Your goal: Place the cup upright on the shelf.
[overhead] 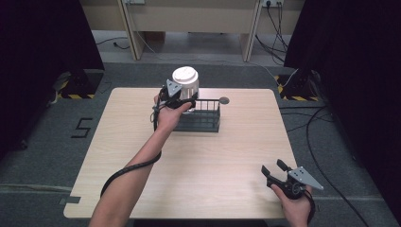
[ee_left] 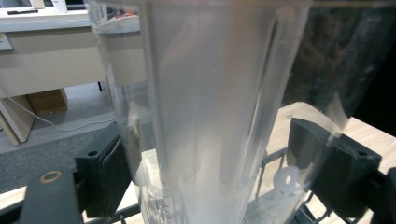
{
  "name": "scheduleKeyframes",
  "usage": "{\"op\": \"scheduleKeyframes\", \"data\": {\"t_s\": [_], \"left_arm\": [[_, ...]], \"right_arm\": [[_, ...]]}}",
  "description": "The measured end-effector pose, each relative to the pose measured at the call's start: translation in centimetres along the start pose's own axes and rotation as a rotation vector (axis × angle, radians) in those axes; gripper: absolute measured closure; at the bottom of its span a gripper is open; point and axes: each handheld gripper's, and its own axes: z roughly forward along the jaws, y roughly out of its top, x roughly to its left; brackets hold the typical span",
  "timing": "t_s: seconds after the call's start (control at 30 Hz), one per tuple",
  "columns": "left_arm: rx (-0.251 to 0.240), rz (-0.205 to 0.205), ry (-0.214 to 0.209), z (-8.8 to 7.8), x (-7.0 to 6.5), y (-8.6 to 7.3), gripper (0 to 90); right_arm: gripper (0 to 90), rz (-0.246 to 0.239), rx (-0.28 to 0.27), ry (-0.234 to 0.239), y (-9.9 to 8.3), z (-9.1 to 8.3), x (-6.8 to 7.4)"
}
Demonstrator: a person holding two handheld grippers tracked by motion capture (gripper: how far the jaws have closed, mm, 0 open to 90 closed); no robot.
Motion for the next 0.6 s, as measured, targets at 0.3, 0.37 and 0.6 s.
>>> {"op": "scheduleKeyframes", "data": {"t_s": [0.3, 0.37, 0.6], "left_arm": [[0.021, -0.02, 0.008, 0.9, -0.4, -0.8, 16.8], [0.026, -0.023, 0.013, 1.0, -0.5, -1.0, 16.8], [0.05, -0.031, 0.028, 1.6, -0.7, -1.7, 16.8]], "right_arm": [[28.9, 0.002, 0.0, 0.002, 0.0, 0.0, -0.1], [28.9, 0.003, -0.002, 0.003, 0.0, 0.0, -0.1], [29.0, 0.007, -0.002, 0.005, 0.0, 0.0, -0.1]]}}
